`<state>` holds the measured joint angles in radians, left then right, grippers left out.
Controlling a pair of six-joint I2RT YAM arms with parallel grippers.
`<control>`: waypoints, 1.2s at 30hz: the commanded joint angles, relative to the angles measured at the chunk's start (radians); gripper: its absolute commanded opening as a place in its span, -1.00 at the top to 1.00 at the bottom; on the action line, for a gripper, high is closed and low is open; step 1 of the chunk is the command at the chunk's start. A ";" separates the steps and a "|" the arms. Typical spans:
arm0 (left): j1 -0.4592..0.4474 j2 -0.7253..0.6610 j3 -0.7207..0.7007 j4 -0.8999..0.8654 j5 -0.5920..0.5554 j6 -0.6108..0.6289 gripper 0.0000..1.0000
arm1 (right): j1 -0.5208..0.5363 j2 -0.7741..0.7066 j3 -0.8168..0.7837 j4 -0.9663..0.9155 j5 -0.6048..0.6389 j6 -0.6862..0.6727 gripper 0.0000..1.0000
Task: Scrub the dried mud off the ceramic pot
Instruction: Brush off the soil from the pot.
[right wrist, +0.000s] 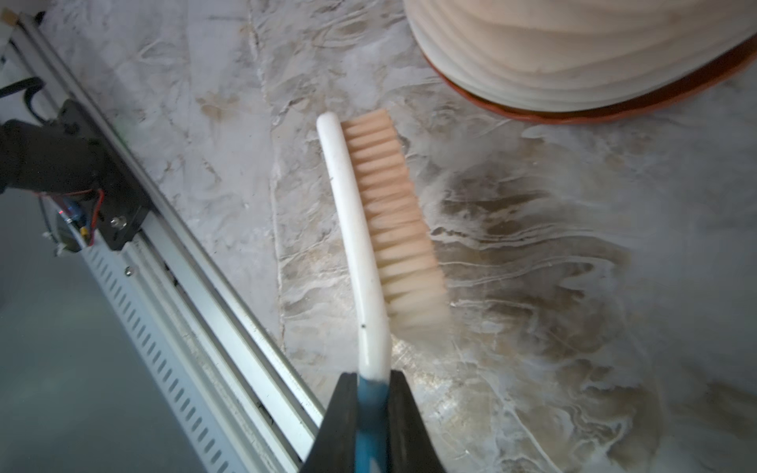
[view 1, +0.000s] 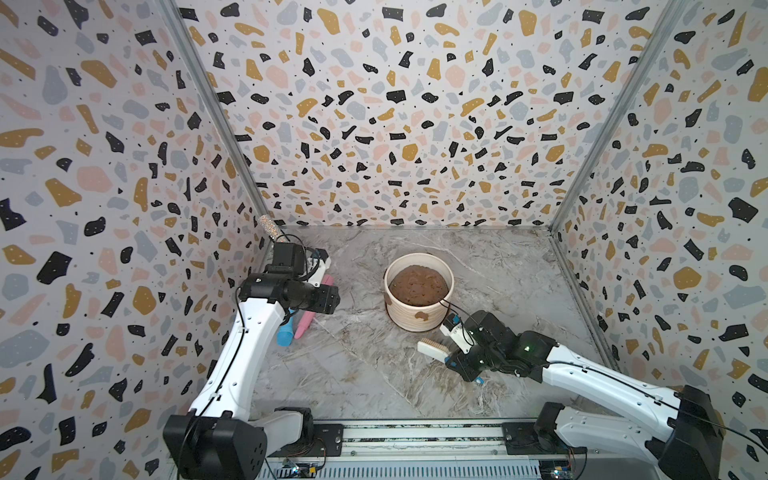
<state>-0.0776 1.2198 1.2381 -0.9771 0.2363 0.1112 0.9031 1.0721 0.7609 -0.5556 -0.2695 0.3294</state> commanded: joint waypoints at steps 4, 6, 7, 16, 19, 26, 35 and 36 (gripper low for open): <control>-0.013 -0.004 0.033 -0.009 0.077 0.011 -0.48 | -0.106 0.036 0.205 -0.055 -0.275 -0.069 1.00; -0.013 -0.010 0.026 -0.007 0.074 0.012 -0.49 | -0.184 0.076 0.249 -0.064 -0.382 -0.095 1.00; -0.013 -0.015 0.022 -0.004 0.073 0.012 -0.49 | -0.217 0.094 0.270 -0.082 -0.415 -0.121 1.00; -0.013 -0.047 -0.011 0.017 0.096 0.006 -0.49 | -0.307 0.274 0.408 -0.300 -0.472 -0.371 1.00; -0.013 -0.051 -0.016 0.018 0.099 0.006 -0.49 | -0.342 0.291 0.393 -0.269 -0.414 -0.377 1.00; -0.013 -0.056 -0.026 0.023 0.115 0.005 -0.48 | -0.429 0.251 0.274 -0.155 -0.359 -0.344 1.00; -0.014 -0.050 -0.031 0.026 0.147 0.009 -0.47 | -0.422 0.119 0.122 -0.206 -0.533 -0.283 1.00; -0.015 -0.048 -0.031 0.026 0.153 0.009 -0.47 | -0.414 0.103 0.106 -0.209 -0.571 -0.272 1.00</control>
<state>-0.0875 1.1820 1.2167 -0.9657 0.3576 0.1127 0.4774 1.2263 0.8890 -0.7418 -0.7300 0.0158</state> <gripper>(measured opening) 0.736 0.129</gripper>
